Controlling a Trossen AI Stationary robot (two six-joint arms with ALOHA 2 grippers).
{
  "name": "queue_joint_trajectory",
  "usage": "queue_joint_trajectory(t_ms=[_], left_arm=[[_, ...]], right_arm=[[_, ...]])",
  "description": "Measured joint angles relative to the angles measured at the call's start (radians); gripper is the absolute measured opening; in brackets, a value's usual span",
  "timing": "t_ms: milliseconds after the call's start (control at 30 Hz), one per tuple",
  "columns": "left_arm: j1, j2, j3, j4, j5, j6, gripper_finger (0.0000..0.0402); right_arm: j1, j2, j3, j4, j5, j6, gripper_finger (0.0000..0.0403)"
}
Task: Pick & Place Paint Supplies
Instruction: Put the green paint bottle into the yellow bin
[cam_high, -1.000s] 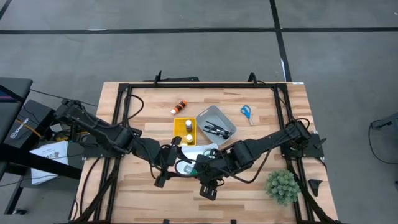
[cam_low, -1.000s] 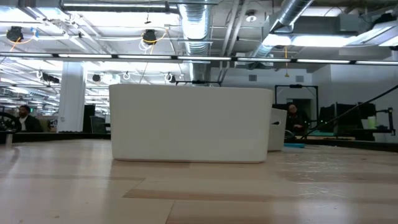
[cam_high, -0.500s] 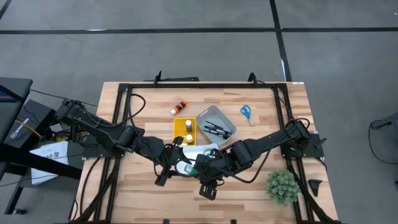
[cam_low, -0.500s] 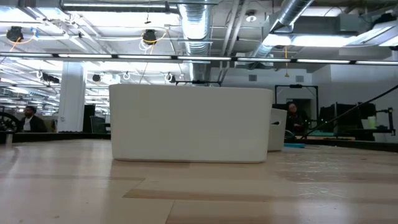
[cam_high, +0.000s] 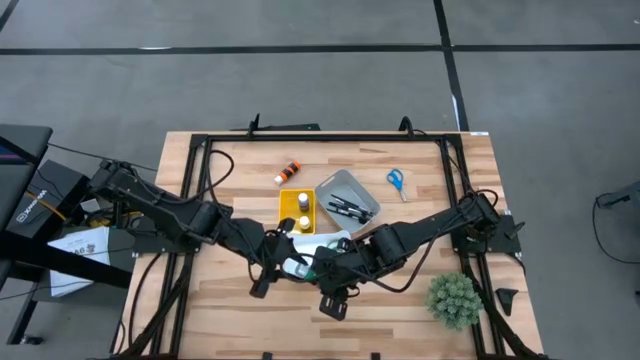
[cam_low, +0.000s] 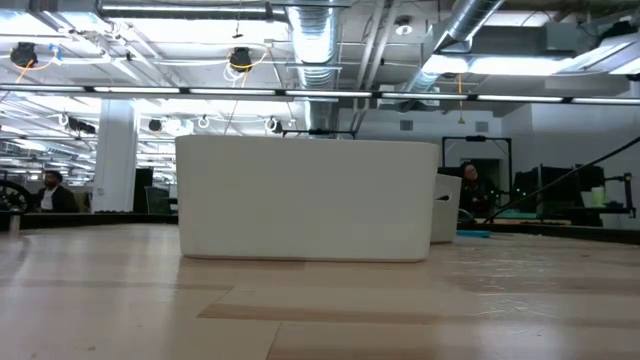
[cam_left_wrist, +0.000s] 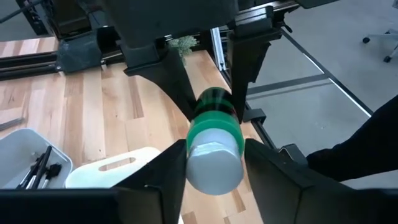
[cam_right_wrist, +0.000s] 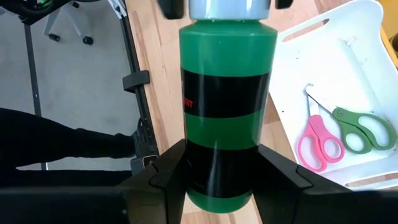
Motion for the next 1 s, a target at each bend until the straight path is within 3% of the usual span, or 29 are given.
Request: queue_joint_trajectory(t_ms=[167, 433, 800, 1000], left_arm=[[0.011, -0.001, 0.000, -0.007, 0.032, 0.000, 0.0110], [0.011, -0.001, 0.000, -0.010, 0.041, 0.000, 0.0110], [0.010, -0.001, 0.000, -0.059, 0.052, -0.015, 0.0110], [0.011, -0.008, 0.000, -0.135, 0.042, -0.018, 0.0110]], right_arm=[[-0.001, 0.000, 0.000, 0.001, 0.000, -0.001, 0.0146], [-0.003, 0.000, 0.000, 0.006, 0.000, 0.015, 0.0155], [-0.006, 0.000, 0.000, 0.011, 0.005, 0.040, 0.0252], [0.002, 0.000, 0.000, -0.050, 0.013, 0.064, 0.0265]])
